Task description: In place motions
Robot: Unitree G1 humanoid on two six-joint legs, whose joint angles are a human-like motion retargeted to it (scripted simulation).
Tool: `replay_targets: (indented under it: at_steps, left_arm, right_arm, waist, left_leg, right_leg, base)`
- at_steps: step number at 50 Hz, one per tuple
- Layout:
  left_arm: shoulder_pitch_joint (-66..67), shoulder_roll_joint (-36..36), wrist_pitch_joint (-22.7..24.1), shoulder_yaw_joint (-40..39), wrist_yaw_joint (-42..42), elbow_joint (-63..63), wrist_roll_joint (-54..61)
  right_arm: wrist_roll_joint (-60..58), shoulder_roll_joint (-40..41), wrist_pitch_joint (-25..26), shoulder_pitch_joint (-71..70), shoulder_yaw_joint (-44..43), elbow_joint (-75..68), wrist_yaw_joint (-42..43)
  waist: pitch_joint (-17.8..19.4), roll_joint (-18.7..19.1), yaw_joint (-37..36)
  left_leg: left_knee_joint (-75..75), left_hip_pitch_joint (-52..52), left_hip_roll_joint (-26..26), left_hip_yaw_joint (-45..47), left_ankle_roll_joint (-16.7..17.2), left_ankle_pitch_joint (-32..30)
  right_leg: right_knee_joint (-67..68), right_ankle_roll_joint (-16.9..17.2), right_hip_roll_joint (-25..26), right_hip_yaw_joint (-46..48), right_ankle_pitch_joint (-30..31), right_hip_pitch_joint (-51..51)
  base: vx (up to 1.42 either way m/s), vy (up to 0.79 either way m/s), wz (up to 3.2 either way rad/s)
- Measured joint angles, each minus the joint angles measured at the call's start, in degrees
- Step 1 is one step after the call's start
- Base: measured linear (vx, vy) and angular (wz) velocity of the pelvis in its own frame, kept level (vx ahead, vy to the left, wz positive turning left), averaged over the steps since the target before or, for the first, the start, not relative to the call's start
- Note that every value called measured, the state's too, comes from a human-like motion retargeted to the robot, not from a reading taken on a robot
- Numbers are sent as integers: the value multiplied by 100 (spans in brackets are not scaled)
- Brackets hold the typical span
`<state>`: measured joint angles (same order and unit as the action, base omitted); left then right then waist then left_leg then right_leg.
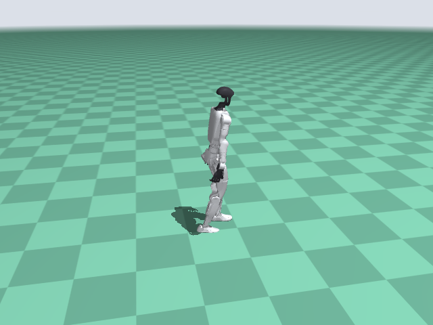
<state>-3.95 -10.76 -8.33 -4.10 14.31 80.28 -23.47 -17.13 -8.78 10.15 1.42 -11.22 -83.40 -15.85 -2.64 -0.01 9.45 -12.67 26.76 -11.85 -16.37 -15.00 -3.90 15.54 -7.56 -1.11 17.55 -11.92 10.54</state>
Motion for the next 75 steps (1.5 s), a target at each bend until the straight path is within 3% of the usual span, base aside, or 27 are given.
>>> replay_targets:
  at_steps: [3, 6, 7, 8, 10, 12, 18, 20, 22, 23, 25, 28, 33, 36, 38, 40, 42, 47, 51, 53, 55, 57, 62, 75]
  left_arm:
    - [-80, -16, -1, -155, -131, 29, 317]
    - [-47, 139, -6, -367, -312, 273, 863]
    - [-22, 212, 4, -433, -369, 369, 1008]
    - [11, 212, 2, -496, -392, 420, 1045]
    - [74, 185, -6, -572, -452, 492, 1006]
    - [143, 126, -6, -566, -529, 525, 870]
    - [552, 115, -78, -746, -751, 803, 556]
    - [697, 184, -98, -924, -837, 992, 657]
    - [805, 266, -92, -1112, -872, 1165, 810]
    - [878, 310, -99, -1234, -850, 1284, 937]
    - [988, 374, -125, -1456, -821, 1453, 1133]
    - [1135, 431, -103, -1634, -773, 1399, 1250]
    - [1478, 517, 30, -1694, -503, 1095, 1229]
    - [1439, 558, -8, -1608, -462, 1076, 1268]
    - [1333, 577, -21, -1544, -414, 971, 1244]
    - [1265, 578, -18, -1441, -346, 790, 1148]
    - [1115, 493, 16, -1272, -306, 600, 1037]
    - [760, 240, 120, -850, -386, 150, 922]
    - [649, 159, 144, -745, -294, -96, 875]
    - [633, 177, 142, -719, -270, -118, 908]
    - [647, 201, 117, -735, -247, -51, 949]
    - [613, 212, 76, -806, -132, 129, 838]
    - [738, 376, 48, -664, -251, 523, 908]
    - [1038, 541, -27, -801, -109, 883, 692]
  right_arm:
    - [-105, -140, -16, 55, -83, 58, 45]
    - [-324, -254, -7, 306, -196, 93, 328]
    - [-354, -312, -6, 403, -223, 69, 452]
    - [-305, -346, -15, 469, -241, 12, 522]
    - [-133, -391, -26, 555, -249, -146, 526]
    - [-7, -396, 17, 557, -300, -301, 406]
    - [23, -289, 67, 474, -364, -275, 524]
    - [8, -258, -12, 409, -352, -147, 573]
    - [-38, -231, -46, 322, -320, 21, 470]
    - [-85, -193, -45, 245, -297, 160, 364]
    - [-82, -107, -81, 136, -215, 425, 275]
    - [169, 12, -217, -53, -75, 723, 326]
    - [178, 256, -359, -303, 214, 1255, 10]
    - [117, 293, -455, -291, 432, 1532, -98]
    - [31, 288, -517, -302, 624, 1681, -50]
    - [-44, 315, -564, -281, 788, 1708, 108]
    - [-26, 365, -553, -305, 849, 1617, 286]
    - [133, 458, -542, -274, 882, 1228, 384]
    - [74, 457, -522, -147, 852, 834, 363]
    - [50, 427, -485, -63, 794, 600, 373]
    - [19, 399, -448, 19, 728, 312, 387]
    - [-56, 352, -394, 60, 603, -14, 317]
    - [-254, 309, -217, 143, 286, -282, 305]
    - [-142, 464, -367, -25, 399, 352, 111]
  waist:
    - [33, -164, -301]
    - [48, -4, -97]
    - [52, 96, 61]
    - [24, 129, 161]
    - [-70, 116, 224]
    - [-162, 74, 233]
    - [-391, -245, -140]
    - [-423, -254, -356]
    - [-497, -268, -417]
    - [-573, -231, -370]
    - [-619, -222, -412]
    - [-420, -336, -712]
    - [-230, -144, -934]
    - [-174, 414, -749]
    - [-116, 710, -430]
    - [-152, 691, -122]
    - [-45, 699, 45]
    - [249, 651, 410]
    - [265, 322, 547]
    - [341, 98, 645]
    - [377, -29, 643]
    - [236, -146, 367]
    - [117, -86, 5]
    - [-197, 151, 520]
  left_leg:
    - [348, 78, 420, 1428, 0, 1310]
    - [537, -181, 682, 3595, 41, 2660]
    - [565, -276, 765, 4263, 258, 2927]
    - [547, -366, 1052, 5072, 829, 3018]
    - [313, -553, 1579, 6604, 1610, 2907]
    - [-63, -630, 1855, 7043, 1739, 2752]
    - [-650, -918, 1841, 6112, 1346, 2033]
    - [-314, -1272, 1726, 6274, 2003, 1997]
    - [-43, -1399, 1524, 6560, 1842, 2000]
    - [69, -1207, 1306, 6032, 1749, 2024]
    - [190, -1160, 1192, 5826, 1730, 1929]
    - [326, -1357, 1033, 5721, 1742, 1975]
    - [429, -1632, 1124, 5436, 1783, 2128]
    - [419, -1709, 1630, 5229, 1775, 2184]
    - [413, -1643, 1820, 4922, 1715, 2181]
    - [587, -1572, 1628, 4708, 1579, 2057]
    - [745, -1570, 1554, 4537, 1463, 1921]
    - [973, -1608, 1440, 4166, 1358, 1689]
    - [1040, -1677, 1043, 3903, 1382, 1653]
    - [1044, -1867, 754, 3693, 1355, 1673]
    - [1036, -2081, 600, 3485, 1345, 1710]
    - [981, -2137, 517, 3533, 1366, 1774]
    - [780, -2201, 648, 3343, 1421, 1892]
    - [785, -2378, 792, 3035, 1474, 1941]
  right_leg:
    - [-231, 115, -234, 969, -145, -241]
    - [-607, 627, -406, 2058, -114, -862]
    - [-697, 802, -443, 2478, -80, -1056]
    - [-783, 854, -366, 2845, -99, -1171]
    - [-955, 954, -272, 3592, -120, -1367]
    - [-1054, 1056, -218, 4276, -137, -1502]
    - [-1036, 1282, -399, 5627, -154, -1805]
    - [-1035, 1336, -335, 5874, -177, -1913]
    - [-1053, 1411, -348, 6114, -131, -1969]
    - [-1091, 1476, -303, 6337, -90, -1990]
    - [-1155, 1539, -235, 6536, -45, -2032]
    - [-1146, 1550, -292, 6520, -2, -2221]
    - [-588, 1306, -378, 6197, 476, -2542]
    - [554, 731, -510, 5697, 1151, -2476]
    - [2122, 306, -1082, 4632, 1405, -1846]
    - [3090, 638, -1306, 2921, 1333, -747]
    - [3176, 875, -917, 1937, 1197, -165]
    - [2280, 929, -450, 1014, 686, 439]
    - [610, 1109, -214, -101, 525, 586]
    - [-301, 1294, -244, -604, 757, 409]
    - [-892, 1184, -233, -652, 852, 122]
    - [-944, 1335, -417, -250, 1003, -45]
    - [-1295, 1455, -357, 174, 998, -468]
    - [-1339, 1252, -156, 373, 813, -696]
  base:
    - [-42, -37, 342]
    - [-4, 32, 394]
    - [-31, 39, 450]
    - [-31, 6, 409]
    - [-26, -16, 355]
    - [-28, -9, 294]
    - [-18, 4, 201]
    - [-8, 15, 107]
    - [-12, 21, 122]
    - [-9, 18, 148]
    - [-8, 16, 94]
    - [-11, 26, -2]
    - [1, 20, 16]
    - [1, 11, 82]
    - [-3, 11, 134]
    - [-3, 4, 147]
    - [-11, 6, 120]
    - [-10, 0, 127]
    - [9, 1, 110]
    - [24, -3, 129]
    - [35, -6, 71]
    - [41, -6, 20]
    - [28, -6, 27]
    - [19, 0, 26]
